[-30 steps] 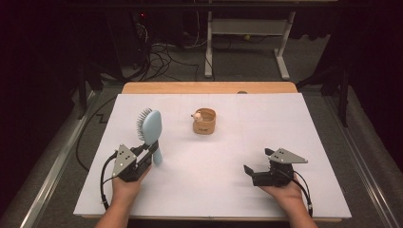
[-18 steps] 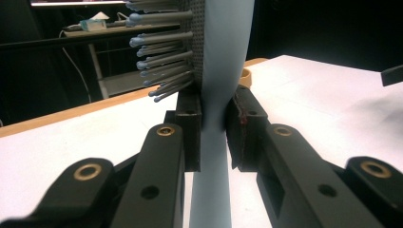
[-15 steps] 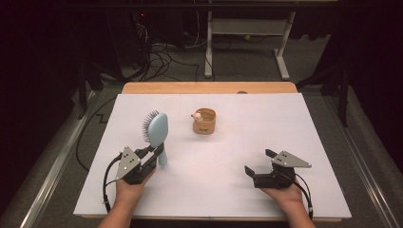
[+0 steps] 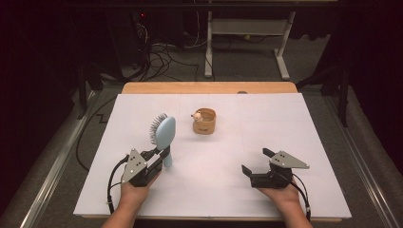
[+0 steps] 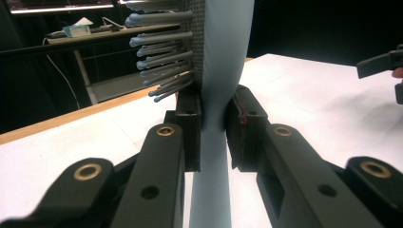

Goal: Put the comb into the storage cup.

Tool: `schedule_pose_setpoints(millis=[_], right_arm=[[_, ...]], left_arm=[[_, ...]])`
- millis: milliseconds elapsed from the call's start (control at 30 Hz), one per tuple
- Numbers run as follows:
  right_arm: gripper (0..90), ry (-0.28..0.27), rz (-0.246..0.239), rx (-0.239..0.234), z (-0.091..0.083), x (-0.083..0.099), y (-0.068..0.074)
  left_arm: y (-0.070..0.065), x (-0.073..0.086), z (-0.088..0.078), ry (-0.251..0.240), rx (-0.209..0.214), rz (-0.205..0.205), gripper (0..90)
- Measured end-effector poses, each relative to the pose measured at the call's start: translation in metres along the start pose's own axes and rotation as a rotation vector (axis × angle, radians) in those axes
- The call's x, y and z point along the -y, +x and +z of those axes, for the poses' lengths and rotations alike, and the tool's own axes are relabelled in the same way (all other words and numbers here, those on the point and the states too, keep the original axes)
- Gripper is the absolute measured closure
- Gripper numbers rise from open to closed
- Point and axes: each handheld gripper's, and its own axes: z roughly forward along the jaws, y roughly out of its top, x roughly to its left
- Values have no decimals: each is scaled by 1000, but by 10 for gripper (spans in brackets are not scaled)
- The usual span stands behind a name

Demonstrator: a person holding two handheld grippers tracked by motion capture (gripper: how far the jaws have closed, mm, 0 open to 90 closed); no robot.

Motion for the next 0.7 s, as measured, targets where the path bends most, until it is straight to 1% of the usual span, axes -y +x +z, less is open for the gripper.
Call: schedule_pose_setpoints(millis=[133,267,300,500,600,633,667,700], right_arm=[[2,-19,-7,-9,3,-4,7],[1,-39,-8,-29,6,-9,14],[1,-39,-4,-34,7,-10,16],[1,-52,-9,-62,14,-26,26],[2,-61,-11,-76,18,-34,32],[2,-66,-11,-81,19,-37,34],[2,-66,-15,-81,20,-40,36],[2,-68,-18,-84,21,-43,38]], left_arm=[[-5,-1,2,-1,11,13,770],[-8,-2,3,0,17,24,771],[-9,-2,3,1,17,33,771],[-12,-4,5,-3,15,37,772],[-15,-6,9,10,6,57,773],[-15,-6,9,10,6,57,773],[-17,-7,10,16,6,71,773],[-17,-7,10,16,6,71,773]])
